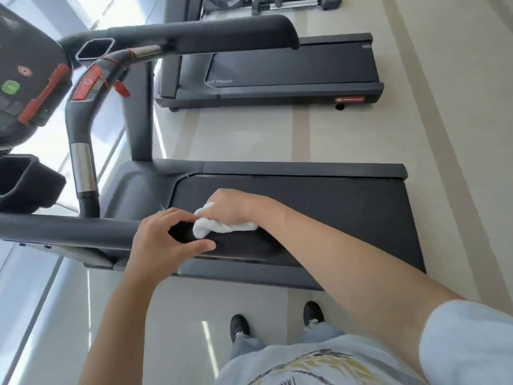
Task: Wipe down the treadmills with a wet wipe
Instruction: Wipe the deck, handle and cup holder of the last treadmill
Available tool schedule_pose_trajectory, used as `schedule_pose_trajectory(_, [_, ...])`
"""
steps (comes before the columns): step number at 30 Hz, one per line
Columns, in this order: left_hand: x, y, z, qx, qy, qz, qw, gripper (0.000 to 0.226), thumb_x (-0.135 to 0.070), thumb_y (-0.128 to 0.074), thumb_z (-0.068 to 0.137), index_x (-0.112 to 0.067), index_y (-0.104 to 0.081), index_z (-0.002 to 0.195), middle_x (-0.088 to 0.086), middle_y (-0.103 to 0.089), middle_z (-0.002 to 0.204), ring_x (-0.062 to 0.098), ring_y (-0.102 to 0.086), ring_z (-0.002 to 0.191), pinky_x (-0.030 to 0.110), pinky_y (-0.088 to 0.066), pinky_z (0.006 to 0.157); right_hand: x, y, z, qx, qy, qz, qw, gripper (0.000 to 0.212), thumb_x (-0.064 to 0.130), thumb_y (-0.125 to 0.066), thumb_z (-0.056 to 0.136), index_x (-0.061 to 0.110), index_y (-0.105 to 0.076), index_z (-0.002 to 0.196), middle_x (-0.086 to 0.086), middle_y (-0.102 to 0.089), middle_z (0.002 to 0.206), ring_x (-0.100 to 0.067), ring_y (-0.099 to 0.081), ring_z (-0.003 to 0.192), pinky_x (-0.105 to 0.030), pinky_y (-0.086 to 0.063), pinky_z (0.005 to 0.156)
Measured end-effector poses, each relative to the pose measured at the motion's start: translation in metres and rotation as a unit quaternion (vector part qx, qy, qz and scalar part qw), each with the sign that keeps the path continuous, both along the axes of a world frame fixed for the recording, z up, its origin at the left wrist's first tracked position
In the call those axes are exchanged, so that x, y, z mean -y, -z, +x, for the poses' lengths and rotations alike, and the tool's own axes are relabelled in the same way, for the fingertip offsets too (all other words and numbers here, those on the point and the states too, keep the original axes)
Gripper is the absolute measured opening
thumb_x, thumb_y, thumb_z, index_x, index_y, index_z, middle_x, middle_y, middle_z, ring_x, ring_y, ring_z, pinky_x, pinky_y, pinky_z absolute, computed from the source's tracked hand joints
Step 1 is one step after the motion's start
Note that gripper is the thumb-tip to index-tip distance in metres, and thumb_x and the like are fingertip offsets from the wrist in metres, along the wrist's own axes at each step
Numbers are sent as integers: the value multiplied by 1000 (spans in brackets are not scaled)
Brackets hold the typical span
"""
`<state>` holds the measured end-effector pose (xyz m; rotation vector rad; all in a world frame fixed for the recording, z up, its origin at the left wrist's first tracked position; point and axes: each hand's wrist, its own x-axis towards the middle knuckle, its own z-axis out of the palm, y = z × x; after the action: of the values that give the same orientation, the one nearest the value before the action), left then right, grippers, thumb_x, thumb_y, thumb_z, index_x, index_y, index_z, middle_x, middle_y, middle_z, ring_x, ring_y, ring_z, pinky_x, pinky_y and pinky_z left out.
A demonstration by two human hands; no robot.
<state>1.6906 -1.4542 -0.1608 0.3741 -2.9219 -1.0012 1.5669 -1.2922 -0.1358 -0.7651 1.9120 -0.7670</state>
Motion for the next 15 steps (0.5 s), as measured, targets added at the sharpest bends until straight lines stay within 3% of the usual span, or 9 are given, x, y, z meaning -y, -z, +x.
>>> schedule_pose_trajectory(3, [-7, -4, 2, 16, -10, 23, 1000, 40, -31, -101, 61, -37, -77, 93, -15, -73, 98, 8, -65, 98, 32, -49, 83, -20, 8, -4, -51, -24, -13, 998, 32, 43, -52, 81, 11, -56, 78, -17, -56, 73, -25, -43, 58, -41, -38, 61])
schedule_pose_trajectory(7, [-10, -7, 2, 32, -18, 32, 999, 42, -25, -102, 62, -35, -78, 95, -16, -74, 101, 4, -65, 100, 21, -48, 85, -67, 16, -1, -121, 27, -53, 991, 33, 39, -46, 98, 12, -54, 79, -4, -62, 80, -20, -56, 73, -39, -43, 66])
schedule_pose_trajectory(10, [-12, -10, 0, 36, -20, 34, 999, 43, -25, -102, 61, -35, -78, 95, -21, -72, 103, 0, -64, 101, 10, -46, 85, -99, 37, 25, -242, 98, -138, 955, 28, 37, -52, 99, 21, -40, 80, 8, -48, 77, -14, -45, 65, -33, -33, 59])
schedule_pose_trajectory(13, [-12, -11, -3, 43, -15, 31, 998, 44, -36, -100, 59, -35, -78, 97, -20, -73, 104, 1, -64, 103, 20, -47, 88, -109, 55, 44, -355, 114, -195, 907, 18, 35, -54, 96, 18, -49, 95, 7, -46, 87, -12, -35, 67, -29, -33, 54])
schedule_pose_trajectory(15, [-11, -11, -3, 38, -15, 35, 999, 46, -43, -98, 56, -35, -78, 97, -15, -73, 103, 4, -65, 102, 24, -48, 87, -100, 56, 47, -409, 99, -199, 885, 23, 36, -50, 93, 15, -54, 101, 4, -49, 89, -13, -36, 68, -30, -37, 51])
